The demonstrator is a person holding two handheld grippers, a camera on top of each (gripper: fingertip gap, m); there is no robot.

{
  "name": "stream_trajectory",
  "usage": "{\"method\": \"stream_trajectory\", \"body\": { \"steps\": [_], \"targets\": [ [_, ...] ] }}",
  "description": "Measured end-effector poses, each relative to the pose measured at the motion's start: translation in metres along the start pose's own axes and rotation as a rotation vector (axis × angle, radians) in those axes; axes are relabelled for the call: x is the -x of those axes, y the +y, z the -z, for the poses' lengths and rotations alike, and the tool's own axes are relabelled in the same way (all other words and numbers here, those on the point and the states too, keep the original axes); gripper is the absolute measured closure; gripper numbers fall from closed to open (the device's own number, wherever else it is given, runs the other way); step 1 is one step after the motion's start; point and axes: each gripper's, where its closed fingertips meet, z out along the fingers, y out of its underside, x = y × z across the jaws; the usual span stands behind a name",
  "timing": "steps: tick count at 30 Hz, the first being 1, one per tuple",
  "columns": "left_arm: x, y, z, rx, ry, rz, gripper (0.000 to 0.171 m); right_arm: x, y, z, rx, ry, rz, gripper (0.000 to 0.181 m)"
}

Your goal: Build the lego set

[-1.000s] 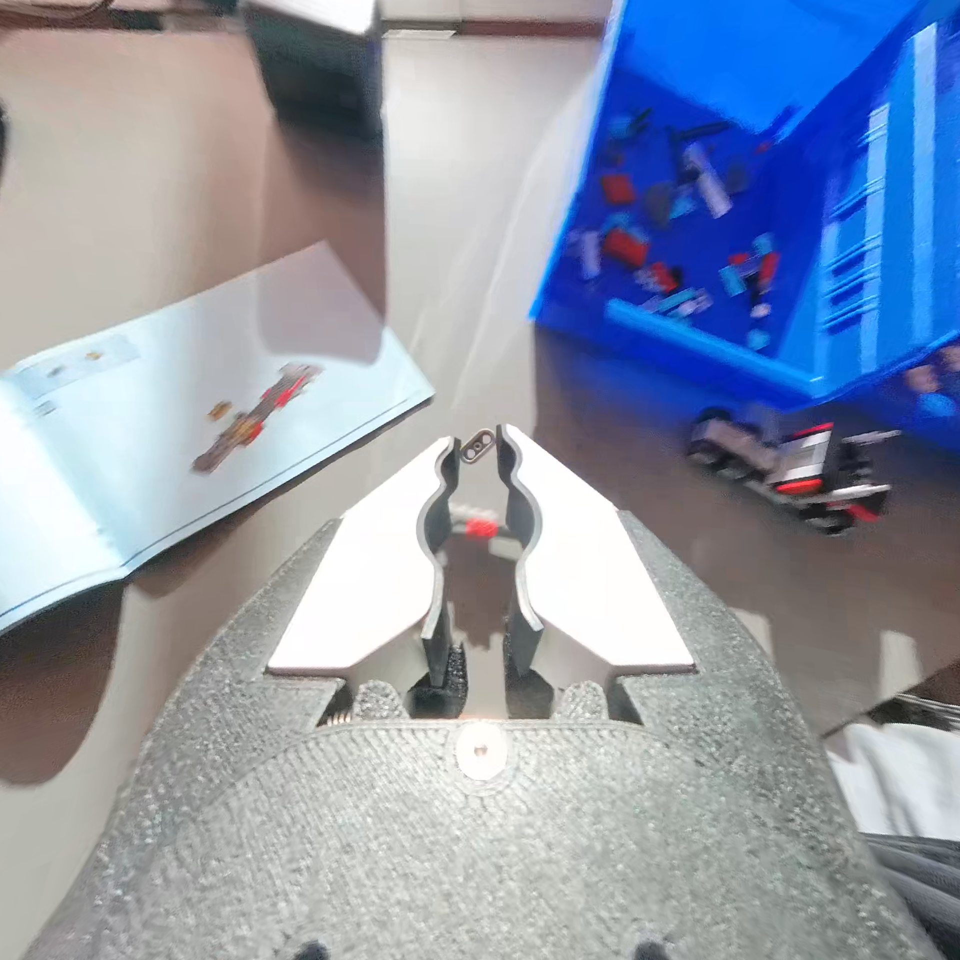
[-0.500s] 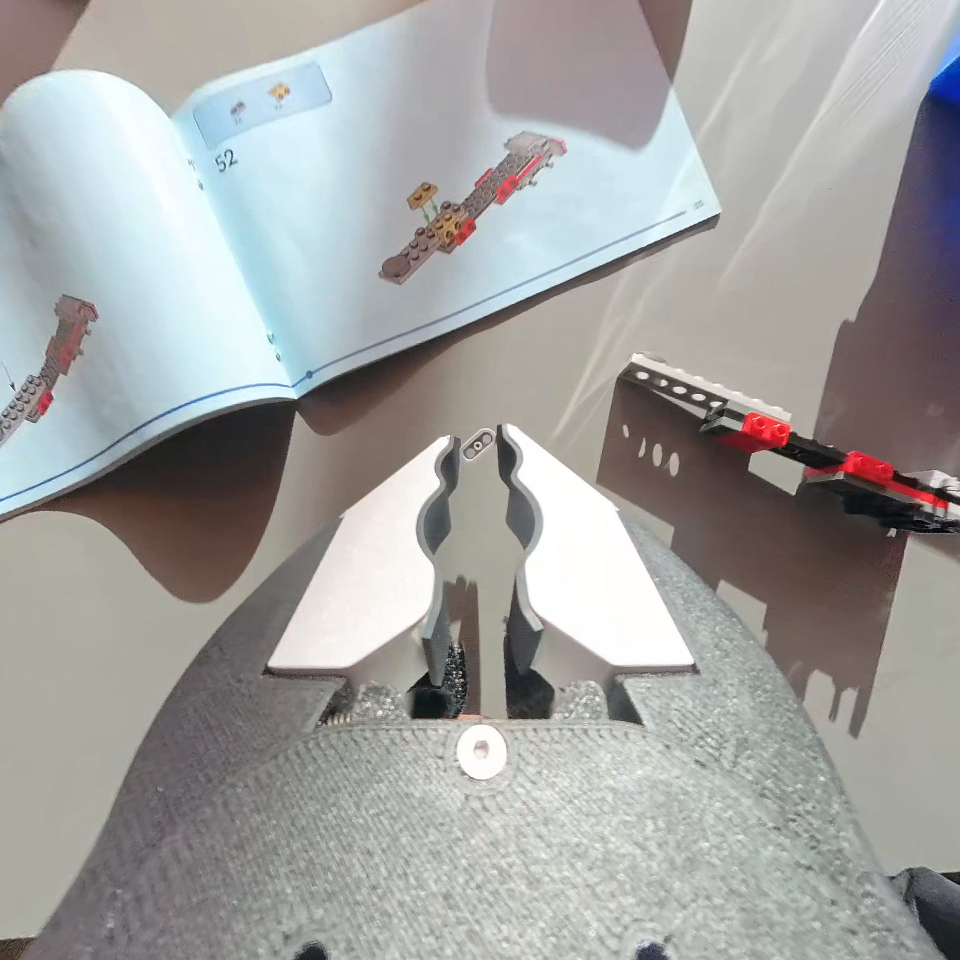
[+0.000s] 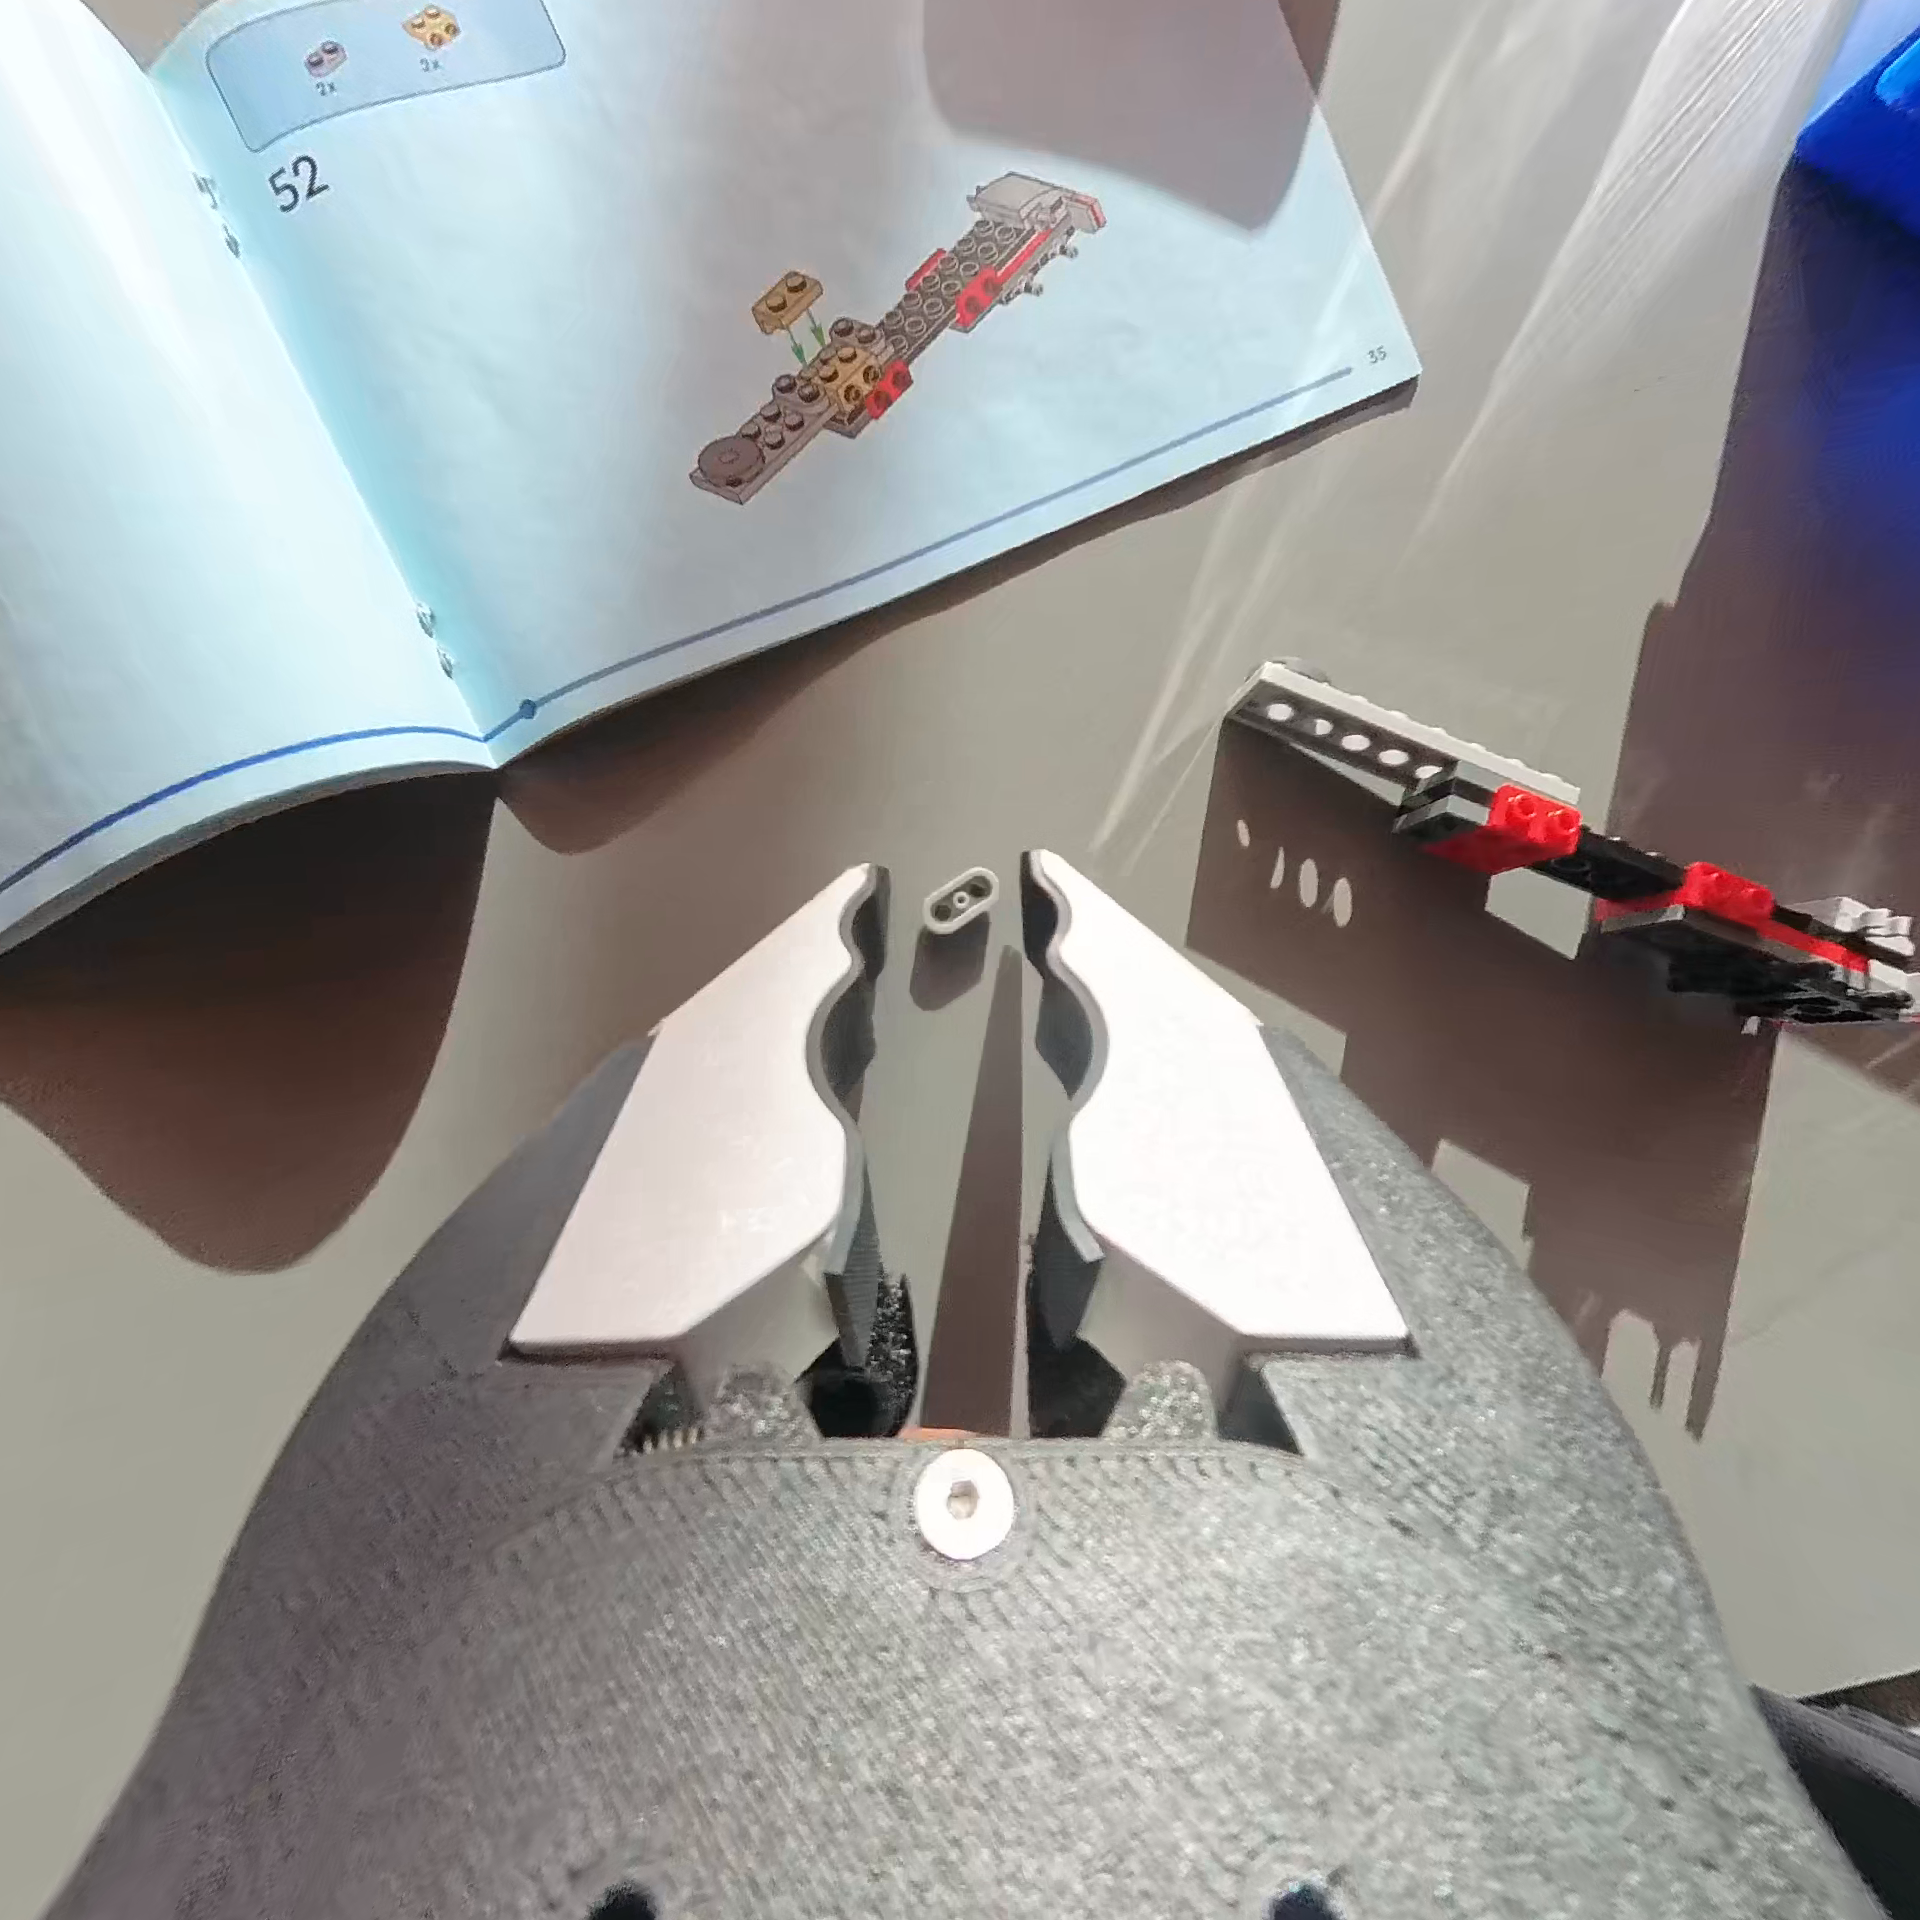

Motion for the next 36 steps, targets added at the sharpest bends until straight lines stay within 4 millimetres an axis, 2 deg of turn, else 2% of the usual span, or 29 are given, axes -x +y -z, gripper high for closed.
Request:
{"method": "stream_trajectory", "body": {
  "steps": [3, 8, 10, 15, 17, 21, 24, 31, 36],
  "targets": [
    [-0.002, -0.009, 0.003, -0.052, 0.047, 0.018, 0.139, -0.001, 0.001, -0.002, 0.014, 0.011, 0.005, 0.165],
    [-0.011, -0.042, 0.021, -0.233, 0.151, 0.058, 0.132, 0.0, 0.004, -0.004, 0.033, 0.023, 0.03, 0.165],
    [-0.01, -0.049, 0.025, -0.289, 0.147, 0.038, 0.13, 0.0, 0.005, -0.005, 0.043, 0.026, 0.036, 0.165],
    [-0.003, -0.048, 0.023, -0.387, 0.122, 0.023, 0.13, 0.0, 0.005, -0.005, 0.047, 0.015, 0.019, 0.163],
    [-0.016, -0.048, 0.024, -0.423, 0.145, 0.005, 0.13, 0.001, 0.005, -0.005, 0.048, 0.007, 0.01, 0.162],
    [-0.054, -0.056, 0.031, -0.522, 0.159, -0.119, 0.129, 0.001, 0.006, -0.005, 0.054, -0.001, 0.012, 0.161],
    [-0.069, -0.06, 0.033, -0.575, 0.168, -0.137, 0.129, 0.002, 0.006, -0.005, 0.059, -0.019, -0.005, 0.161],
    [-0.064, -0.056, 0.018, -0.597, 0.152, -0.075, 0.127, 0.002, 0.006, -0.006, 0.07, -0.055, -0.05, 0.16],
    [-0.066, -0.057, 0.018, -0.601, 0.142, -0.099, 0.124, 0.001, 0.005, -0.006, 0.061, -0.07, -0.074, 0.16]
  ]
}}
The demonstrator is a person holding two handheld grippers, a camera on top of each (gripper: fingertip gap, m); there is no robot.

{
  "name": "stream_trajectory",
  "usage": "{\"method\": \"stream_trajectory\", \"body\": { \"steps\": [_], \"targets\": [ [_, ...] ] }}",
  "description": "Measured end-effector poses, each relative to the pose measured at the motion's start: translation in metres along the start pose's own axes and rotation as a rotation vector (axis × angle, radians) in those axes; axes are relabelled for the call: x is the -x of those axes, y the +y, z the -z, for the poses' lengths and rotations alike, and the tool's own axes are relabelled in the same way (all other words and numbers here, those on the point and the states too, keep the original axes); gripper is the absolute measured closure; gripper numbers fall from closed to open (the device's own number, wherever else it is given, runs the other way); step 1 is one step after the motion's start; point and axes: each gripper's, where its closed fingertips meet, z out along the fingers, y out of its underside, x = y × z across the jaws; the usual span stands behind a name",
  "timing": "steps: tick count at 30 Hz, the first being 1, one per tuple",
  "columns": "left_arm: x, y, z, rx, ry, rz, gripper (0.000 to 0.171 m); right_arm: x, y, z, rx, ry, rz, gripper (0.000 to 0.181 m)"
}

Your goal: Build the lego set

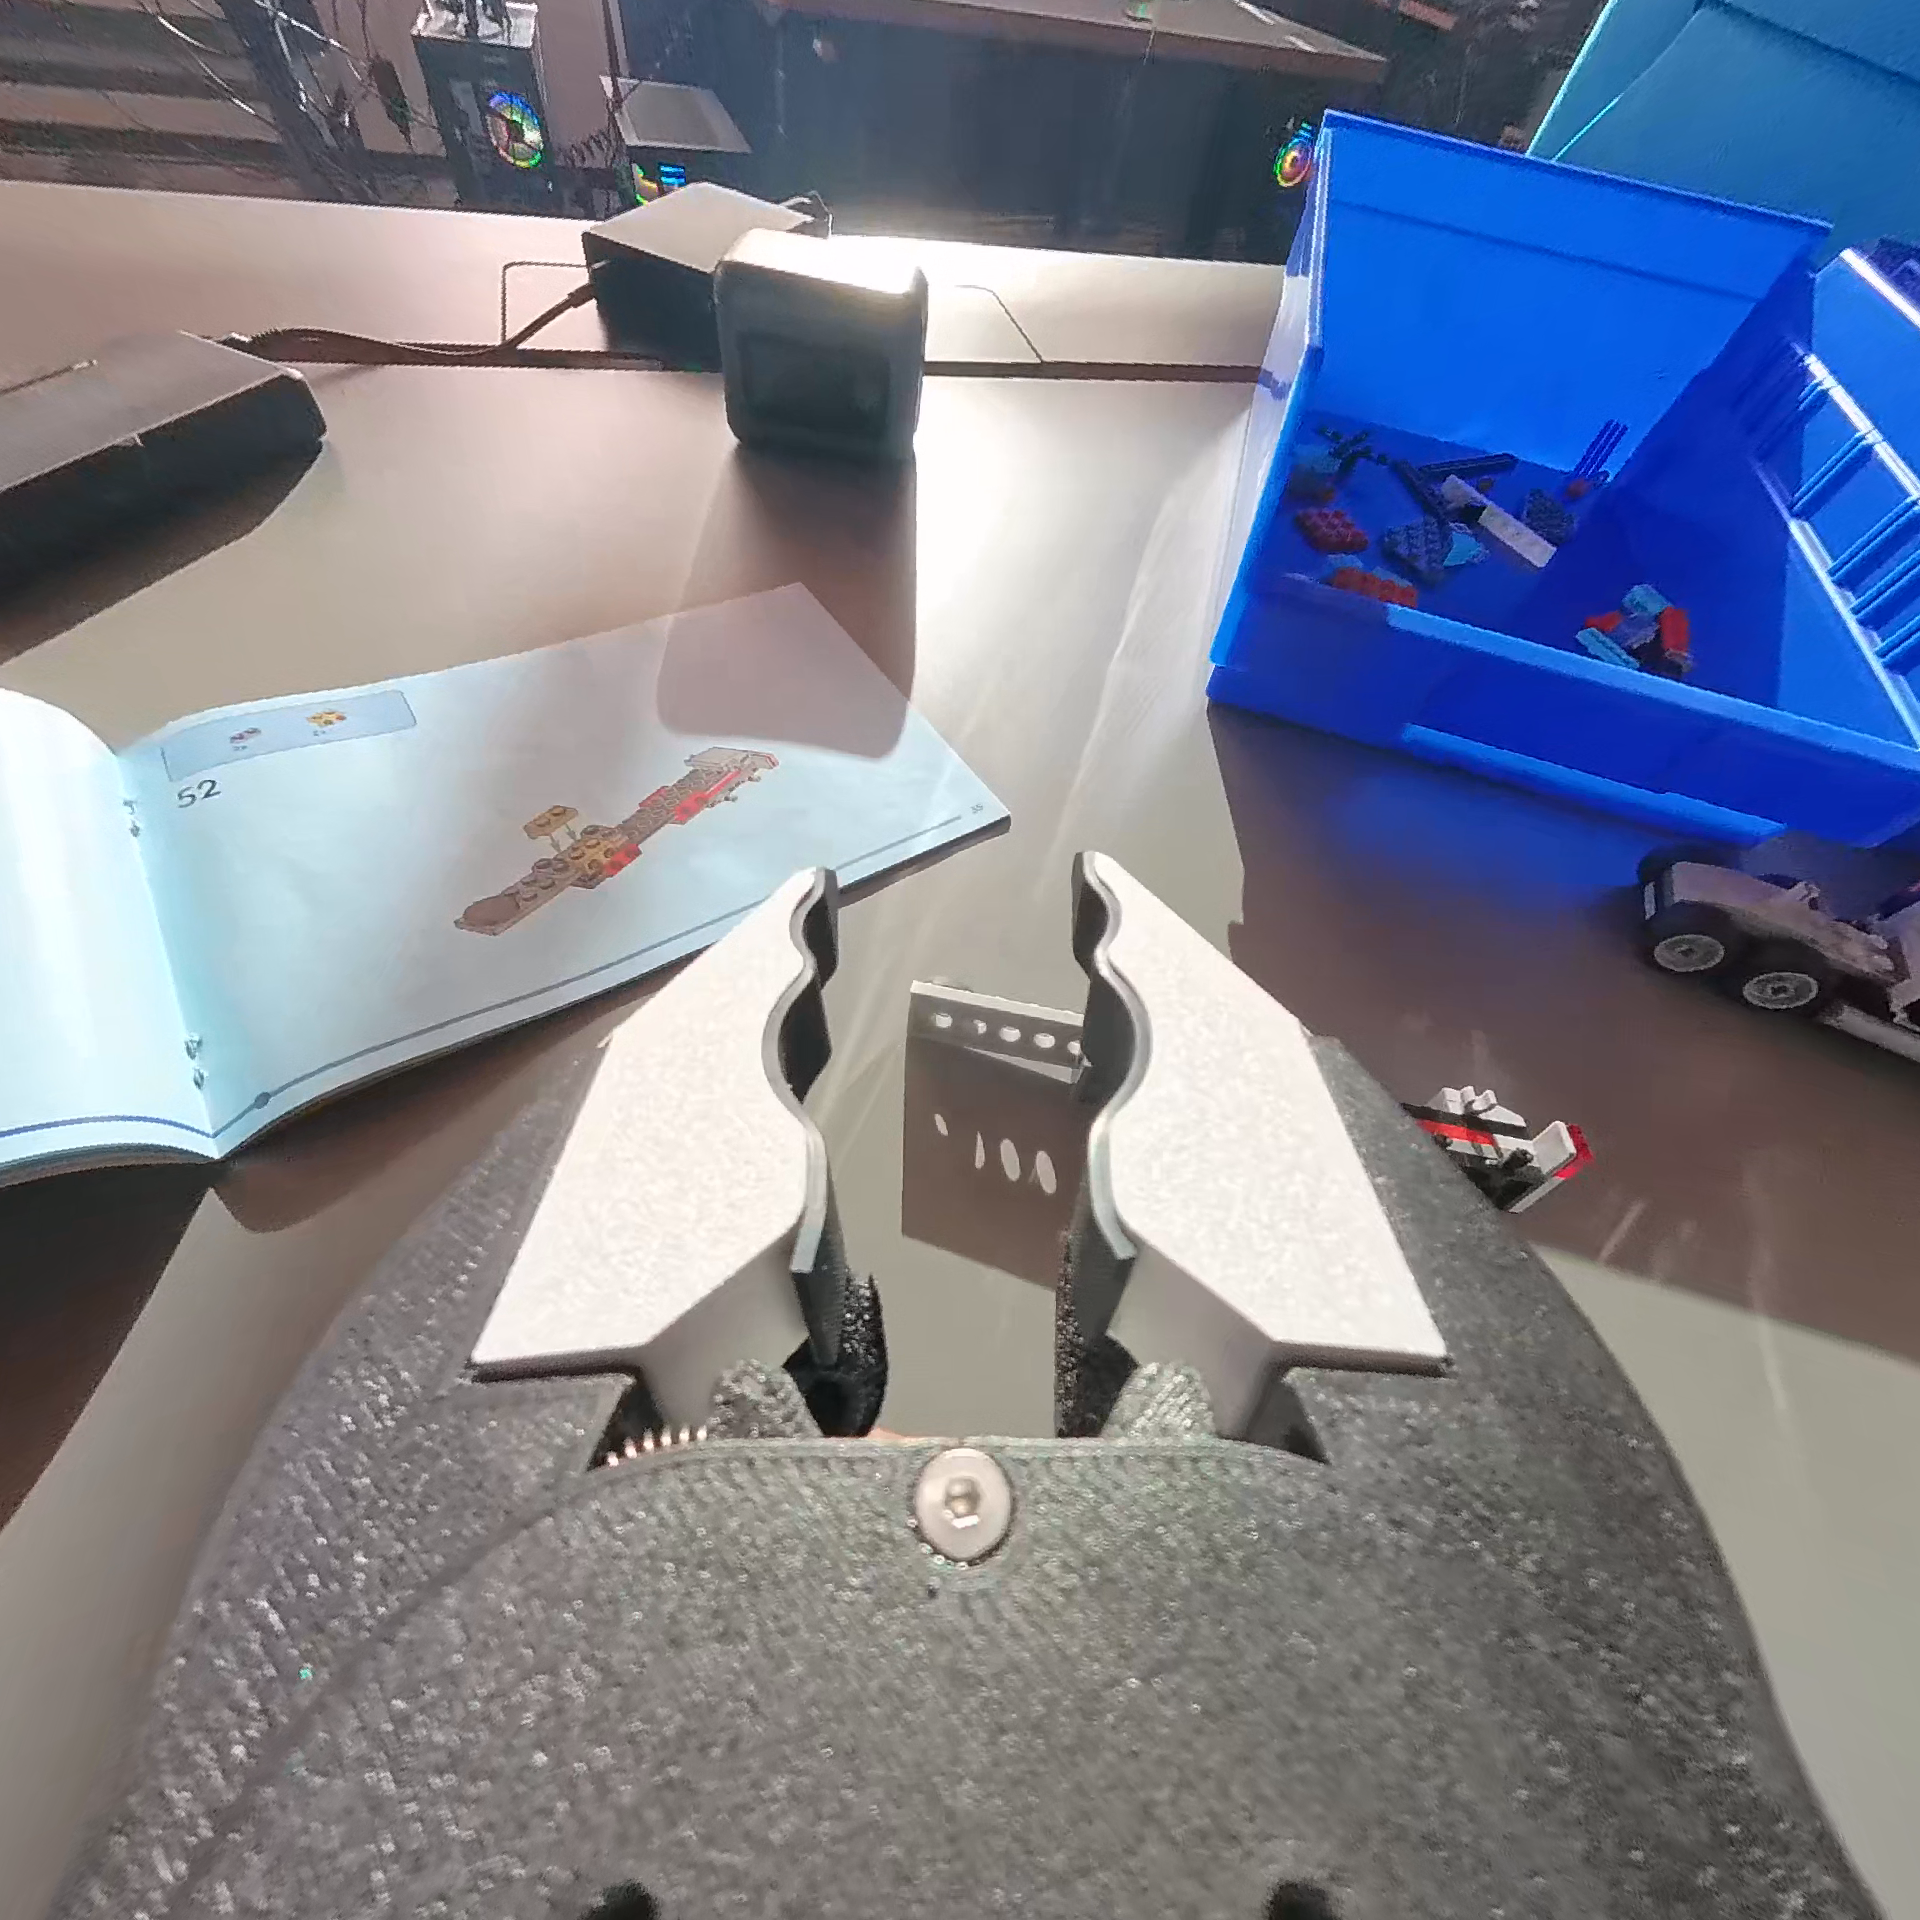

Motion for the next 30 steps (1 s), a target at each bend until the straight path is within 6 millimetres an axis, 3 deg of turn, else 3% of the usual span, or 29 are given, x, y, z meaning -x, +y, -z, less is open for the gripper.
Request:
{"method": "stream_trajectory", "body": {
  "steps": [19, 30],
  "targets": [
    [-0.002, 0.009, -0.008, 0.077, 0.032, 0.021, 0.125, -0.003, -0.002, 0.001, -0.017, 0.01, -0.028, 0.16],
    [-0.014, 0.011, -0.012, 0.098, 0.043, -0.112, 0.125, -0.011, -0.025, 0.038, -0.337, 0.047, -0.121, 0.157]
  ]
}}
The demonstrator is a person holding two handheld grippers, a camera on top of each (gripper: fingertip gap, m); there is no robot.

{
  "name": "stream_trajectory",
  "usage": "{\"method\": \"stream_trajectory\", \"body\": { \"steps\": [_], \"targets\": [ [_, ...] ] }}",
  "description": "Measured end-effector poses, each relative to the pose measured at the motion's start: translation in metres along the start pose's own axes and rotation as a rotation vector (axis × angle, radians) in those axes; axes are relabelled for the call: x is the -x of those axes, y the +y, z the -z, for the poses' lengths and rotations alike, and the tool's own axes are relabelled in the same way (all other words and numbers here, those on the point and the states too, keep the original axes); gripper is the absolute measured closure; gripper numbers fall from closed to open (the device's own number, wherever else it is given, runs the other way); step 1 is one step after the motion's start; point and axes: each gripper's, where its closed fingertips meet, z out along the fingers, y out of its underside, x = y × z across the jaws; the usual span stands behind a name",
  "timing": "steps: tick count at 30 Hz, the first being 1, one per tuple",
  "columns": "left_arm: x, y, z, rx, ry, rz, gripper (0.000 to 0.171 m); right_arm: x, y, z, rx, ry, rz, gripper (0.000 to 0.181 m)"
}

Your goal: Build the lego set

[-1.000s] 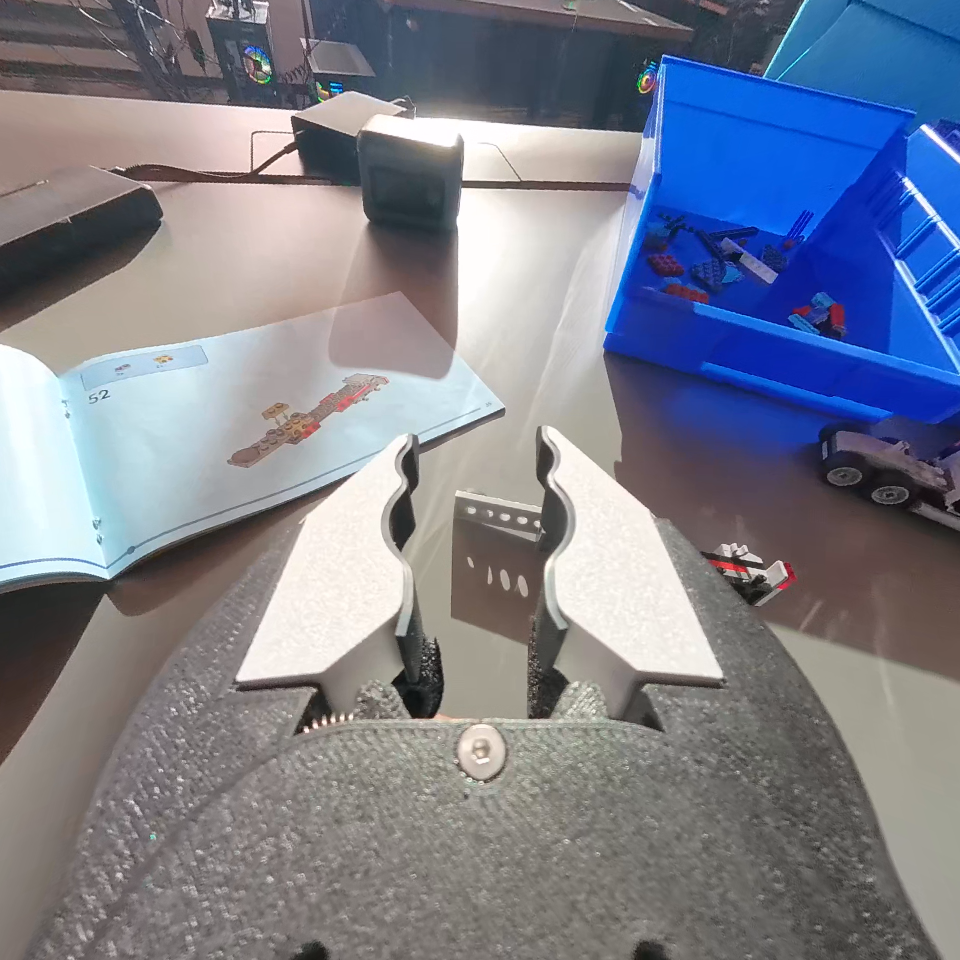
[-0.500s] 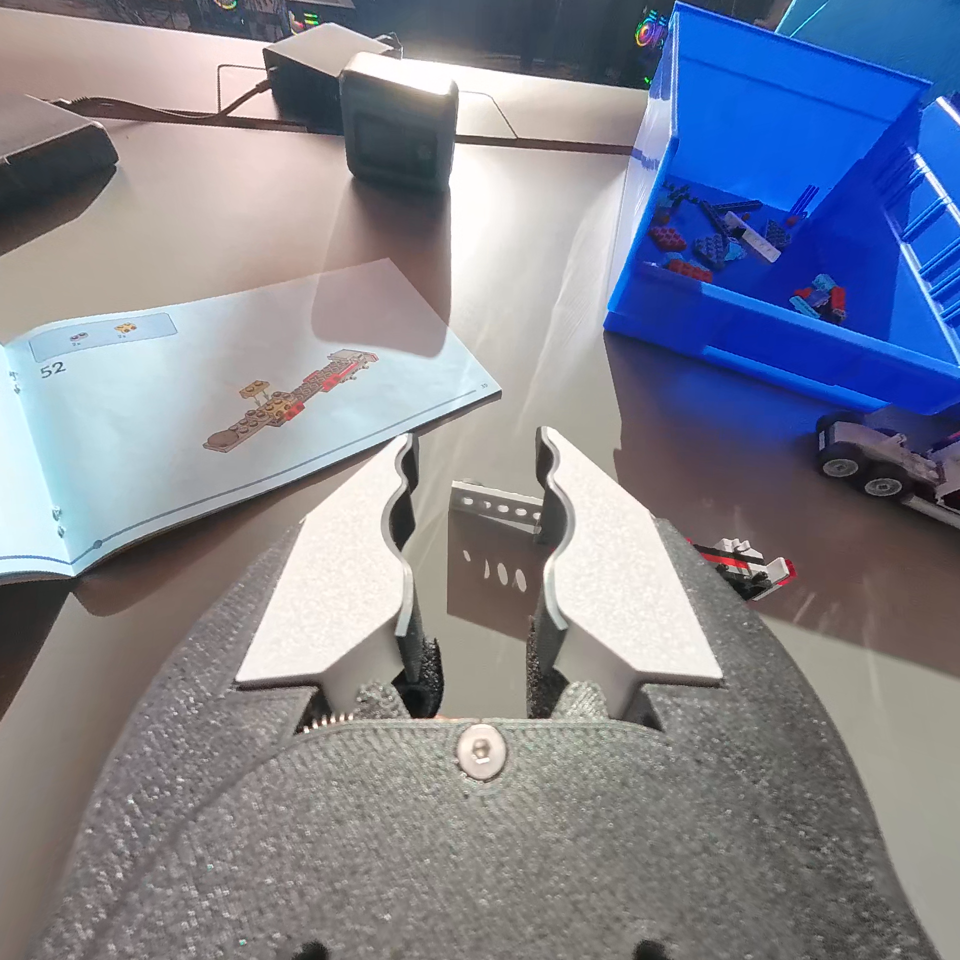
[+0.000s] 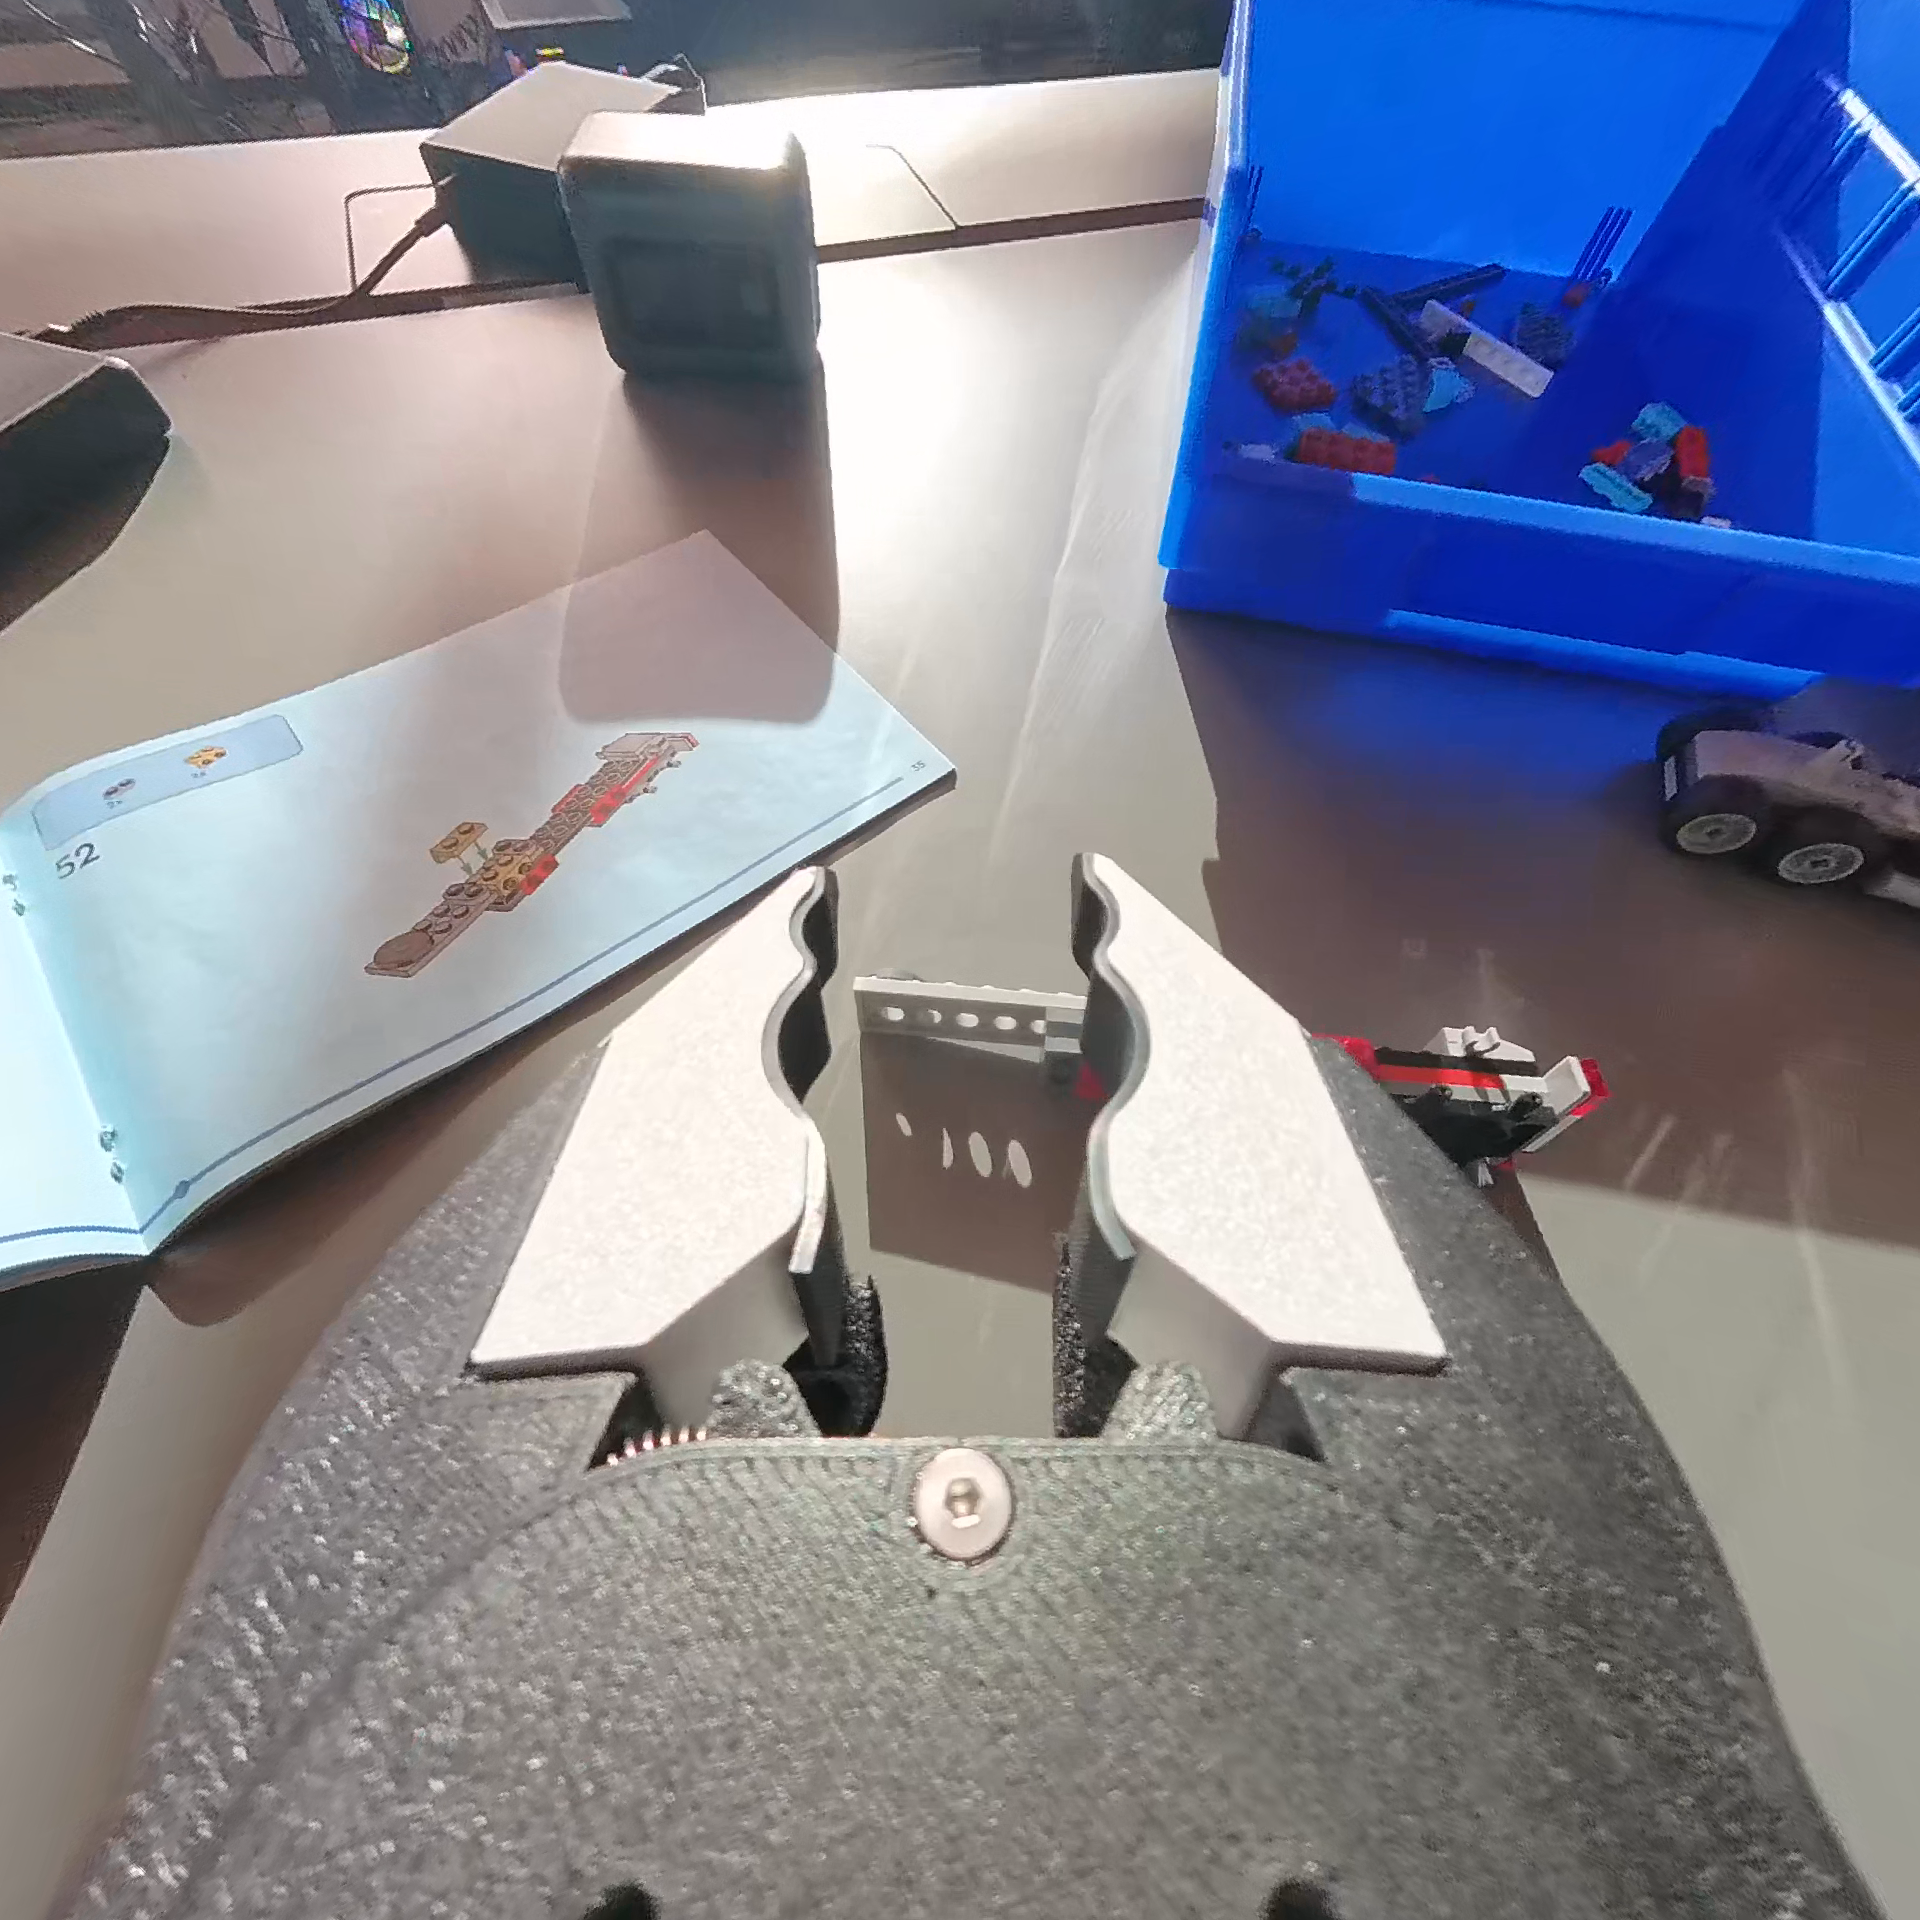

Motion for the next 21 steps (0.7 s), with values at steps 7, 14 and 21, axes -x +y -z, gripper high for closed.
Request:
{"method": "stream_trajectory", "body": {
  "steps": [7, 14, 21],
  "targets": [
    [0.001, 0.0, 0.0, -0.002, -0.018, -0.01, 0.125, -0.004, -0.008, 0.005, -0.059, 0.005, -0.006, 0.156],
    [0.001, 0.004, -0.004, 0.036, -0.001, 0.011, 0.125, -0.004, 0.003, -0.005, 0.028, 0.043, 0.058, 0.156],
    [0.002, 0.005, -0.005, 0.041, 0.011, 0.026, 0.125, -0.008, 0.014, -0.013, 0.127, 0.092, 0.083, 0.16]
  ]
}}
